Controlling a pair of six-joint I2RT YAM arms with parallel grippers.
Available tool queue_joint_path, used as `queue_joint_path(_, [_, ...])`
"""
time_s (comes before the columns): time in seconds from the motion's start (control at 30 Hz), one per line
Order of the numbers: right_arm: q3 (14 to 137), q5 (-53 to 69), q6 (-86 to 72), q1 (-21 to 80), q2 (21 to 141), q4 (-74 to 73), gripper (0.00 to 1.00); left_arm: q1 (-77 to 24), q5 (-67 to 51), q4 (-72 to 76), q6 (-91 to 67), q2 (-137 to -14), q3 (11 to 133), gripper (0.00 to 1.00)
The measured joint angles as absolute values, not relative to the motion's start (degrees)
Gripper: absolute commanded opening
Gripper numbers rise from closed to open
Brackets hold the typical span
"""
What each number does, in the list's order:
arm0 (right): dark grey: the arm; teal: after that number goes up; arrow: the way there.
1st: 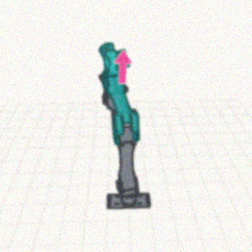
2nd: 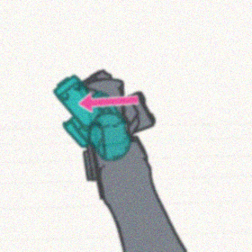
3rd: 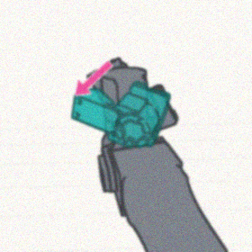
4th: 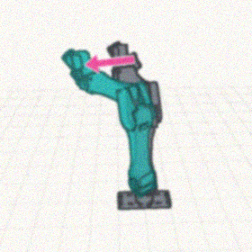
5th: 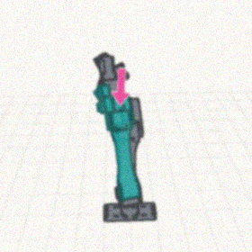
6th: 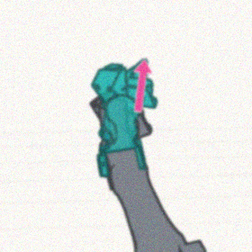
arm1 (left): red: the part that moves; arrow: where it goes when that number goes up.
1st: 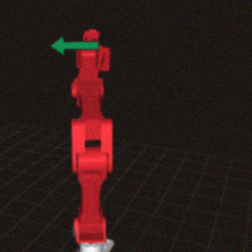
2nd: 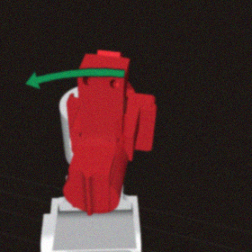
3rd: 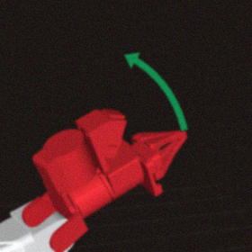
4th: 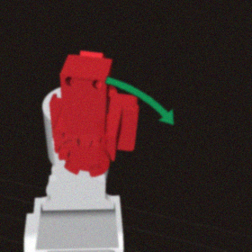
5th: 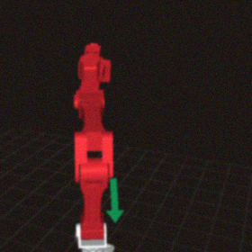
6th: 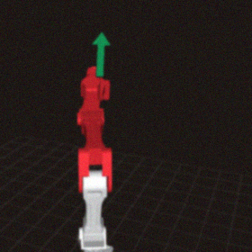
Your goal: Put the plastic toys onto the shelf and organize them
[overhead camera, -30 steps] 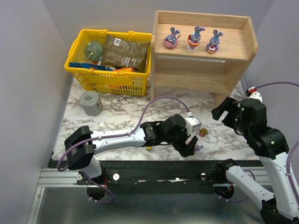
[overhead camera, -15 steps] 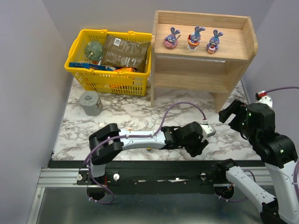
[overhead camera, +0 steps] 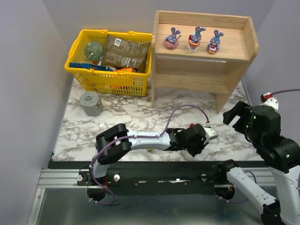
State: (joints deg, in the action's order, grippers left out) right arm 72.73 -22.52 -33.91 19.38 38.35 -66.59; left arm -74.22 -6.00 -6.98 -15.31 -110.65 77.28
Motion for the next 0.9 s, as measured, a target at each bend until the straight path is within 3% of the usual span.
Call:
queue_joint_path(0.03, [72.7,-22.7,-33.9,19.4,38.3,-66.6,0.92,-74.2,-6.0,-6.8,-15.3,-110.8,77.3,0.00])
queue_joint_path(0.43, [72.6,-20.1,-31.4,19.4,37.8,-65.8,0.92,-69.8,4.1,-13.9,-26.7,-108.6,79.3,0.00])
queue_joint_path(0.67, [66.7,-7.3,-26.2,19.4,36.9,-57.1,0.90,-59.0,12.3,-26.2,-41.9,-99.1,79.4,0.00])
queue_joint_path(0.9, [54.8,7.8,-24.9,20.5,36.2,-42.8,0.92,-54.7,20.3,-36.2,-54.6,-88.0,84.3,0.00])
